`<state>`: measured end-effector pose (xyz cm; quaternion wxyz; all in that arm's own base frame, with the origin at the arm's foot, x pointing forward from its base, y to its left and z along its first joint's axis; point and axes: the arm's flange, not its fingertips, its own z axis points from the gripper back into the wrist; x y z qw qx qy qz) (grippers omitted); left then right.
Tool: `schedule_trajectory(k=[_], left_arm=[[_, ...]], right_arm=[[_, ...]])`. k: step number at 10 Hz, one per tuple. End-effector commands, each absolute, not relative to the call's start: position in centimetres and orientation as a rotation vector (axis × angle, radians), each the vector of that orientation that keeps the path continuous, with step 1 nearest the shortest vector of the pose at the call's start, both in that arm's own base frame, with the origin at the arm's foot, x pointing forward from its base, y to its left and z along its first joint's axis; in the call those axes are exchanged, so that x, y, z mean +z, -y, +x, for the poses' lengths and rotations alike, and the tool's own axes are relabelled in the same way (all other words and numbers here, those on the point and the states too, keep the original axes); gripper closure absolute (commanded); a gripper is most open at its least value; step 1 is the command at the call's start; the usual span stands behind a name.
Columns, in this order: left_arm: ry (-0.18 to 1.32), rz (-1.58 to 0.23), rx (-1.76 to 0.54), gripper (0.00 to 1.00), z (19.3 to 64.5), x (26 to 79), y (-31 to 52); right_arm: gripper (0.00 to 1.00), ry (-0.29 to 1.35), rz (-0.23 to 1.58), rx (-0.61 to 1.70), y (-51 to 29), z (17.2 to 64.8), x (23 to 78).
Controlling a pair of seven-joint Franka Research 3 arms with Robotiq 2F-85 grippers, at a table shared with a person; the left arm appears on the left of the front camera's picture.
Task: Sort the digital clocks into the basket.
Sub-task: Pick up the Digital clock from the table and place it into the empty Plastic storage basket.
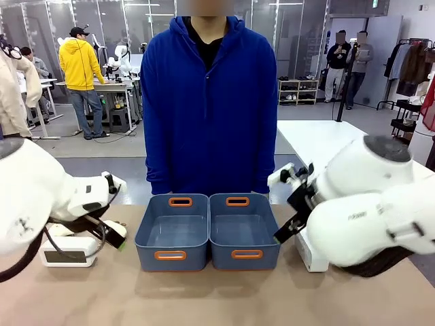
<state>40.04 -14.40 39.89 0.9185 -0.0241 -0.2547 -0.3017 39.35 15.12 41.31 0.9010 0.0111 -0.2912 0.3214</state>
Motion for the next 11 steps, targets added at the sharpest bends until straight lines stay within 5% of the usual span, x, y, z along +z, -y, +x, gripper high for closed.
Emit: schedule_trajectory(k=[1,5,7,10,11], left_arm=[[0.465,-0.079,-0.673,0.0,39.7,45.2,11.8],[0.48,-0.079,-0.84,0.0,34.8,55.2,7.5],[0.591,0.055,-0.975,0.0,32.6,57.2,6.3],[0.694,0.012,-0.884,0.0,31.4,58.4,5.2],[0.621,0.039,-0.937,0.0,31.3,59.7,6.0]], right_arm=[[0.0,0.583,0.081,0.689,-12.3,38.9,47.7],[0.0,0.553,0.044,0.825,-8.0,34.9,56.5],[0.0,0.612,0.021,0.857,-5.9,32.9,58.4],[0.0,0.675,0.036,0.821,-4.7,32.2,58.7],[0.0,0.643,0.035,0.823,-5.6,32.0,60.1]])
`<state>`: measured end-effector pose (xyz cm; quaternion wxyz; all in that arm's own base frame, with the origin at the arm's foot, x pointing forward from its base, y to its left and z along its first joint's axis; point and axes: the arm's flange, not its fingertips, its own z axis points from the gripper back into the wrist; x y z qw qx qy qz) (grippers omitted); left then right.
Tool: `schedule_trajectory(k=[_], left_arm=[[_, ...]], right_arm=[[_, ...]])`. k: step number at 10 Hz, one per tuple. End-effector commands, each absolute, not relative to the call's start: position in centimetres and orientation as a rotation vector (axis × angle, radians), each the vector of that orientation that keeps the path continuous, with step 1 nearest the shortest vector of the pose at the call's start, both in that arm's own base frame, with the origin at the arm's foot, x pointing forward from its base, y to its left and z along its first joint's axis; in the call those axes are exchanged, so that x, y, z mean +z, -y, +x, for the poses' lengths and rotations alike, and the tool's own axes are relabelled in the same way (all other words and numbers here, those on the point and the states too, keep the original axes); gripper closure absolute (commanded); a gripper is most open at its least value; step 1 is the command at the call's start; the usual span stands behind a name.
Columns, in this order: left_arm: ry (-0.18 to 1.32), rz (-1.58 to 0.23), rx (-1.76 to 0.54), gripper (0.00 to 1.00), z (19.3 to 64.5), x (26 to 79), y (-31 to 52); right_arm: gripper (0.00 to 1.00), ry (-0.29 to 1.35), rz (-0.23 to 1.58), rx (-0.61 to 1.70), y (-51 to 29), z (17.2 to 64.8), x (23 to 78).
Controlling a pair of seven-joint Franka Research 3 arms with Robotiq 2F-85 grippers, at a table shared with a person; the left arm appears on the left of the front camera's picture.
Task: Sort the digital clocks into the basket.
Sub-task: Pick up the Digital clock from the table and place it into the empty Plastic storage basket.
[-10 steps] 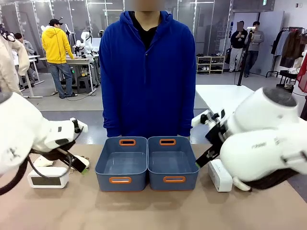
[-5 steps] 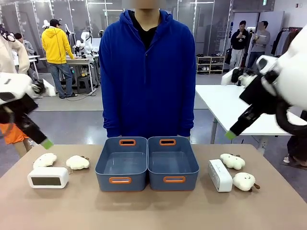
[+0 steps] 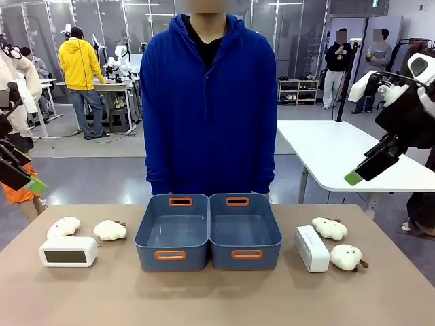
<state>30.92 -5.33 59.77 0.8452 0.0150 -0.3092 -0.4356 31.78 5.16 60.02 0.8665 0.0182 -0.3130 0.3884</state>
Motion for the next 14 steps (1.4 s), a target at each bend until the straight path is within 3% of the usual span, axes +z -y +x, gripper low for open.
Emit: schedule_trajectory(k=[1,14], left_arm=[[0.621,0.039,-0.937,0.0,31.3,59.66,5.99],[0.621,0.039,-0.937,0.0,31.3,59.66,5.99]], right_arm=[[0.0,0.643,0.035,0.823,-5.59,31.97,60.1],[0.0,0.643,0.035,0.823,-5.59,31.97,60.1]])
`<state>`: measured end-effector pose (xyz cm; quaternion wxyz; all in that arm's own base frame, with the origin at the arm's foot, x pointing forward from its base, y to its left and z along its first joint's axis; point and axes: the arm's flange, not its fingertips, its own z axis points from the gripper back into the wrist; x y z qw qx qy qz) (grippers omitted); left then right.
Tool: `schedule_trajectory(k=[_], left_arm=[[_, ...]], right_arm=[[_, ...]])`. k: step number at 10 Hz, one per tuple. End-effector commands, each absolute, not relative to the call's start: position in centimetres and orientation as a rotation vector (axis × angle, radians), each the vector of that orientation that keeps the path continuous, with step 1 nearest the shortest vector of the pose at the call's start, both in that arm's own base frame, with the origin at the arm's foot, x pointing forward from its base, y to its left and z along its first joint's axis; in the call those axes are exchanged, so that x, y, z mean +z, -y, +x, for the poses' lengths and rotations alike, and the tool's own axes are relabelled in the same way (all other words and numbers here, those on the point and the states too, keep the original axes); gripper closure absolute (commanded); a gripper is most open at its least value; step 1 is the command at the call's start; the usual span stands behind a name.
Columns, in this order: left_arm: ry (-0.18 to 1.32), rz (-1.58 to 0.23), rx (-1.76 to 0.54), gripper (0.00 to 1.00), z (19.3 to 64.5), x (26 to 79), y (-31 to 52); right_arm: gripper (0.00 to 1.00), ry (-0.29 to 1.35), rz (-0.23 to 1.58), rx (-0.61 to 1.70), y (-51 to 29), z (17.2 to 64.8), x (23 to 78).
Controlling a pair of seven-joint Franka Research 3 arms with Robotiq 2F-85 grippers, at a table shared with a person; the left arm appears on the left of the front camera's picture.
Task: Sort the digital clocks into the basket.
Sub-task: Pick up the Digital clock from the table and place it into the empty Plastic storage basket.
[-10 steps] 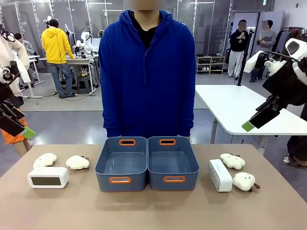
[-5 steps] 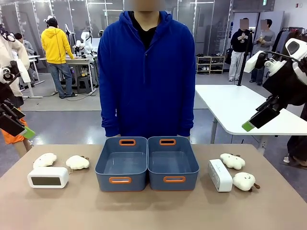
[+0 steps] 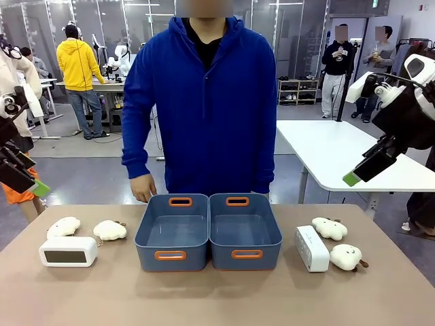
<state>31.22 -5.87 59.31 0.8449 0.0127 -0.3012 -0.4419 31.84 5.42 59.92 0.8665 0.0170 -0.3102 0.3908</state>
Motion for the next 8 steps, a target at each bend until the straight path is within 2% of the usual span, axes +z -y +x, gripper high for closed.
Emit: schedule_trajectory(k=[1,8], left_arm=[[0.621,0.039,-0.937,0.0,31.3,59.66,5.99],[0.621,0.039,-0.937,0.0,31.3,59.66,5.99]], right_arm=[[0.0,0.643,0.035,0.823,-5.59,31.97,60.1],[0.0,0.643,0.035,0.823,-5.59,31.97,60.1]])
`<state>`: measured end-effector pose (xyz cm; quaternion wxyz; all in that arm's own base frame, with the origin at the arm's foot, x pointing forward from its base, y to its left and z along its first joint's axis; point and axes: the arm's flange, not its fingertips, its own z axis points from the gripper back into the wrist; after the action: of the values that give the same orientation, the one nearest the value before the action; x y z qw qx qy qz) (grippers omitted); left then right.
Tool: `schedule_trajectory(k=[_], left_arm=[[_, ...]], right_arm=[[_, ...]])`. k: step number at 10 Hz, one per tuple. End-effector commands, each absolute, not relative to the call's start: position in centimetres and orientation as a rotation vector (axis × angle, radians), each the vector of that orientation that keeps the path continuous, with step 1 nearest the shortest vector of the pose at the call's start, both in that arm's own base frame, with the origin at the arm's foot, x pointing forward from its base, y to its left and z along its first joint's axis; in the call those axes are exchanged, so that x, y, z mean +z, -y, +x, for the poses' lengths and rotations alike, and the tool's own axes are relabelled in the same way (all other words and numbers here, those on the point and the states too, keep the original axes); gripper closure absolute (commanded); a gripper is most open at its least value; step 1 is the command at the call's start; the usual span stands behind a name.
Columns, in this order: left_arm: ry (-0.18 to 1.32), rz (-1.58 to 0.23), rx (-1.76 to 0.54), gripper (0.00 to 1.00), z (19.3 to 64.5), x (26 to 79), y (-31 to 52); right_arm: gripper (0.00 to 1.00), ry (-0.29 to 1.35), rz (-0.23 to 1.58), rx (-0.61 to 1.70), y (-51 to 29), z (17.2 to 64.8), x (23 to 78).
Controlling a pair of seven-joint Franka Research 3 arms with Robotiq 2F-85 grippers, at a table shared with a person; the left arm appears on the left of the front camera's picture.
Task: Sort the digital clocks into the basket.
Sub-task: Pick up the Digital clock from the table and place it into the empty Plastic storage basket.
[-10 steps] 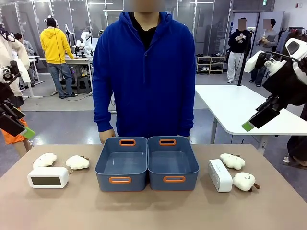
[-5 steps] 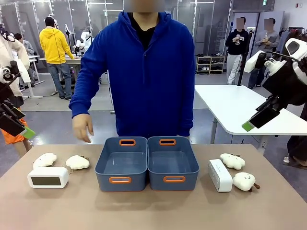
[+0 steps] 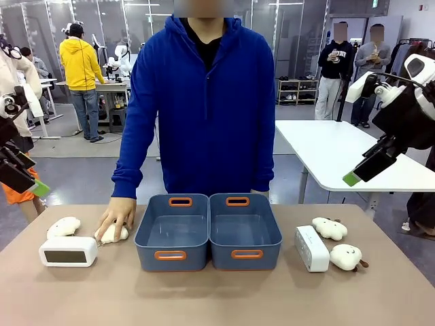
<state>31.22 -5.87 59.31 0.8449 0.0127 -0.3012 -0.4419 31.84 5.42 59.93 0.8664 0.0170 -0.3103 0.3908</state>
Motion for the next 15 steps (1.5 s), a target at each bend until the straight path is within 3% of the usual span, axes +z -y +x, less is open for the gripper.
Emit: schedule_trajectory(k=[1,15], left_arm=[[0.621,0.039,-0.937,0.0,31.3,59.66,5.99],[0.621,0.039,-0.937,0.0,31.3,59.66,5.99]], right_arm=[[0.0,0.643,0.035,0.823,-5.59,31.97,60.1],[0.0,0.643,0.035,0.823,-5.59,31.97,60.1]])
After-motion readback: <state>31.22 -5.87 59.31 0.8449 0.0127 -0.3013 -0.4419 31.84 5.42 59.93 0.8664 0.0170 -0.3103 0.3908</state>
